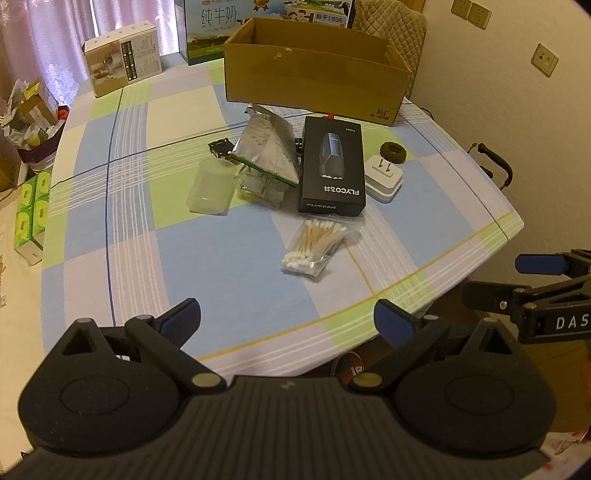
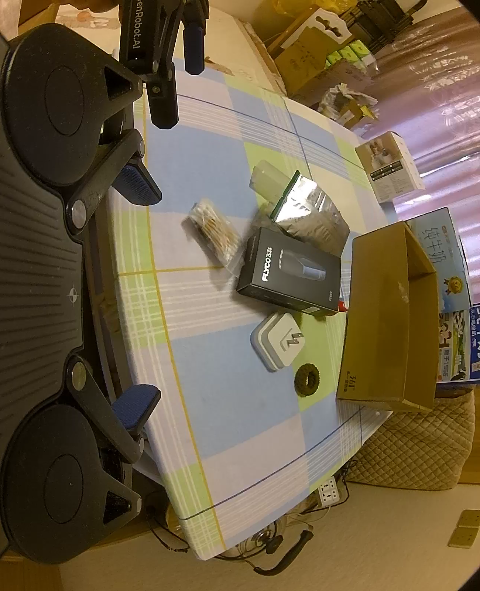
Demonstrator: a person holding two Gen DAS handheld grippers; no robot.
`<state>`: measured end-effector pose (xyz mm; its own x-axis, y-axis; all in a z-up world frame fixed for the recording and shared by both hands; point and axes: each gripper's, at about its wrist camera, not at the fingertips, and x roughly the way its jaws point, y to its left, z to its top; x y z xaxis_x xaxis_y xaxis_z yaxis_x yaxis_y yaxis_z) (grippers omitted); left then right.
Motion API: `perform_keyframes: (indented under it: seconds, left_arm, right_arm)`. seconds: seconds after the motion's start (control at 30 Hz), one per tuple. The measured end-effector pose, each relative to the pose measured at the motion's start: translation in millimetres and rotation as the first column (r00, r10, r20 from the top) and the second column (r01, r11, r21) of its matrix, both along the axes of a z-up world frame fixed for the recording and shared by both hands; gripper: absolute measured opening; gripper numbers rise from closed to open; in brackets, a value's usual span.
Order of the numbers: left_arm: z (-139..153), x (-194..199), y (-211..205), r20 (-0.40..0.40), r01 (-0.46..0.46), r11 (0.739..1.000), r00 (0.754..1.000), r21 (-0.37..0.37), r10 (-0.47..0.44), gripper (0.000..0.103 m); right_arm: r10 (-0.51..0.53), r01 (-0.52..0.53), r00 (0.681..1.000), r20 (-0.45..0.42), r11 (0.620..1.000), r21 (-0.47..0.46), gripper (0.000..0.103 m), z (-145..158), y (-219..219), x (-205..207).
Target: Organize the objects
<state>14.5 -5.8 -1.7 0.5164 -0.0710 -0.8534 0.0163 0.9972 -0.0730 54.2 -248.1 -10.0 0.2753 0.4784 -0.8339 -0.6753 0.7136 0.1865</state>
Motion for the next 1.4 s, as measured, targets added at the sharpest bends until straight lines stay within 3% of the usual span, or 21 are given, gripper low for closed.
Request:
perform_keyframes:
  seconds: [0.97,1.4]
  left_arm:
    - [-10,22,-9,-0.003,0.028,1.000,1.000,0.003,-0.028,0.098]
    - [-39,51,-20,0.021,0.111,0.994,0.994,0.016,-0.111,0.087]
  right_arm:
    - [-0.002,0.002,1.000,-0.023,1.000,0.006,0.101,-9,-2,22]
    - [-0.078,0.079,0.996,-0.040,0.997,0.023,0.101,-11,-21,54]
